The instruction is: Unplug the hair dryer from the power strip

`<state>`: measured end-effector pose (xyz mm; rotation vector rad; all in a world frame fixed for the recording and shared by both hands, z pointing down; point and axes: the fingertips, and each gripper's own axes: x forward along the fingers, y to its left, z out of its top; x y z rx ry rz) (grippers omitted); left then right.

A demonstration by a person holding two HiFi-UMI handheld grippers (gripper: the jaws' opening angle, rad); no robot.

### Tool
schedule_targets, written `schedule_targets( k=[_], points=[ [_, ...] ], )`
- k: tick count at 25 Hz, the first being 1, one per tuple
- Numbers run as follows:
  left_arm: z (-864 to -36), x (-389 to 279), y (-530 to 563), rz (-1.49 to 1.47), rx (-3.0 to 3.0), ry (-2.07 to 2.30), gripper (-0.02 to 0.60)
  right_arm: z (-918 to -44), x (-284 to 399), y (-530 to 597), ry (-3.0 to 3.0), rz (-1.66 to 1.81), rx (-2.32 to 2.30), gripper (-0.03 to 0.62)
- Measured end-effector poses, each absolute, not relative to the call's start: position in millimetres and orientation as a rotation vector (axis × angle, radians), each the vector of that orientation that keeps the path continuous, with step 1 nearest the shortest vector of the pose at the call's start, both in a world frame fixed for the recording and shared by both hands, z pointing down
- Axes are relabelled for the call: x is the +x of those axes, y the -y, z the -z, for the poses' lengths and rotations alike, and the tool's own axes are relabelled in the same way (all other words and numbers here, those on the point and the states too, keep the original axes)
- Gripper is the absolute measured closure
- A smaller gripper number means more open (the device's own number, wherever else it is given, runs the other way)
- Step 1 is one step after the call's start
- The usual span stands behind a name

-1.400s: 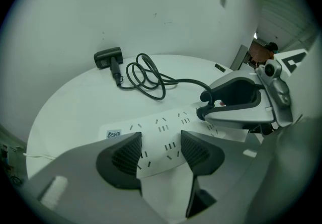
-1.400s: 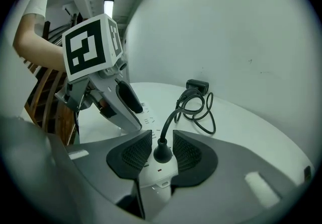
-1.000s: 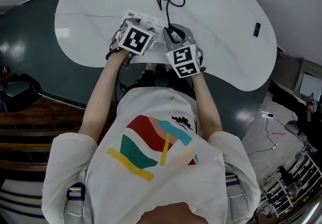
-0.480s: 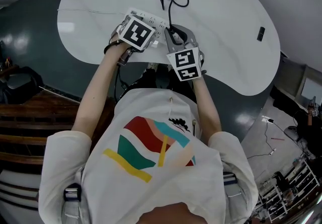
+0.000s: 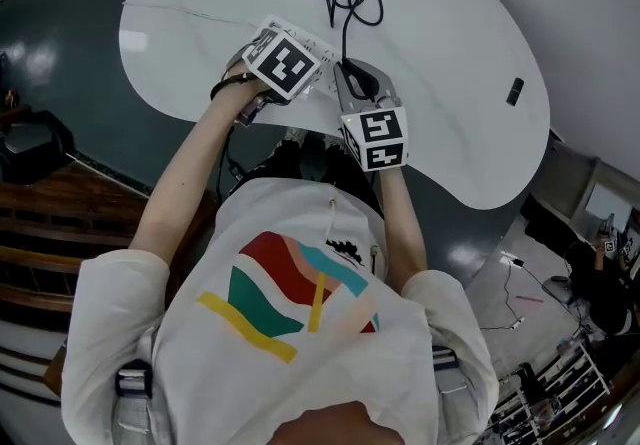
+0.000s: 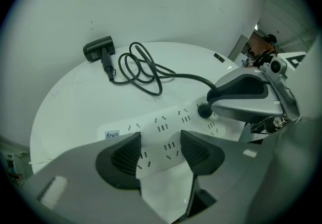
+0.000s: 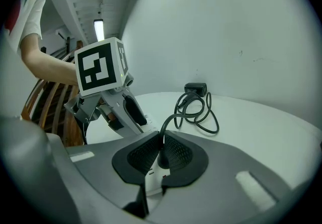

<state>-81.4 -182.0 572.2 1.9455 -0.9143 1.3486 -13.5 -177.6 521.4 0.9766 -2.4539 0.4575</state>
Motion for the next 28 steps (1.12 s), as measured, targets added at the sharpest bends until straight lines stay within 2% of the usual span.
schedule_targets(
  k=[4, 6, 9, 28],
  points=[
    [-571.8, -77.3, 181.2, -1.354, 1.953, 0.913, 0.336, -502.6, -10.2, 181.5, 2.561, -0.573, 1.023, 0.555],
    [-573.6, -76.8, 178.7, -1.376, 1.958, 0.908, 0.341, -431.1, -19.5, 199.7, 2.813, -0.600, 1.080, 0.552],
    [-572.9, -80.3, 178.4, -1.359, 1.969, 0.925, 0.339, -353.1, -33.8, 240.9, 2.933, -0.327, 1.120, 0.543],
    [-571.6, -80.0, 180.5, -1.322, 1.991, 0.952, 0.337, -364.6, -4.6, 233.5, 2.878, -0.434, 1.188, 0.540]
  ],
)
